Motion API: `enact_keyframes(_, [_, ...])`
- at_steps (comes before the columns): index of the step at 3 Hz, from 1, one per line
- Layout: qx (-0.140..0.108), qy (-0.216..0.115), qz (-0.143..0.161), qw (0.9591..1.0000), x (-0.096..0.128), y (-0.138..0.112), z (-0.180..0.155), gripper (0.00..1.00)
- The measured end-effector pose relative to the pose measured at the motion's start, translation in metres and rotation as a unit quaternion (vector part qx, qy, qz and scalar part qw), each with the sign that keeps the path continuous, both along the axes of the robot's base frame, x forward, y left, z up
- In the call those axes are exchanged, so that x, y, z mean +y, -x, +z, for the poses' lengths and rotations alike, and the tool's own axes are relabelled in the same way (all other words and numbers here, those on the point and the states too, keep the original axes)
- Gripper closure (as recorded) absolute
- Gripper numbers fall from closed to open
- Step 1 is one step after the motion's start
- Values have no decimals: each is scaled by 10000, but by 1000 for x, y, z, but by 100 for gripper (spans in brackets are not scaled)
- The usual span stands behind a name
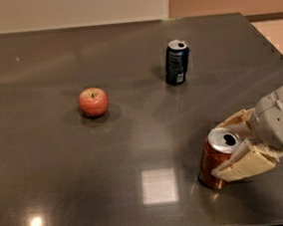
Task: Knock coke can over
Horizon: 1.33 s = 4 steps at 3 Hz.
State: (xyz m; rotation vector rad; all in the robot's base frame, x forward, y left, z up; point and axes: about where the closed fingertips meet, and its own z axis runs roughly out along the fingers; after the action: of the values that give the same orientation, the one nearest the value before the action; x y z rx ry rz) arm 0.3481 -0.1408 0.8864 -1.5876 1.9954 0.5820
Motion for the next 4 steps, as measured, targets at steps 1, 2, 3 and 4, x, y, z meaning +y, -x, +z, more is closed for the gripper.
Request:
enact_keyframes(1, [20,407,92,9991,-4,-10,11,87])
enact_keyframes(2, [-39,1095,320,9935,-7,-22,25,100])
enact_keyframes(3, [-82,1847,614,9808,-9,-30,31,100])
enact_keyframes(4, [-105,2591,917,9614,-7,-34,25,100])
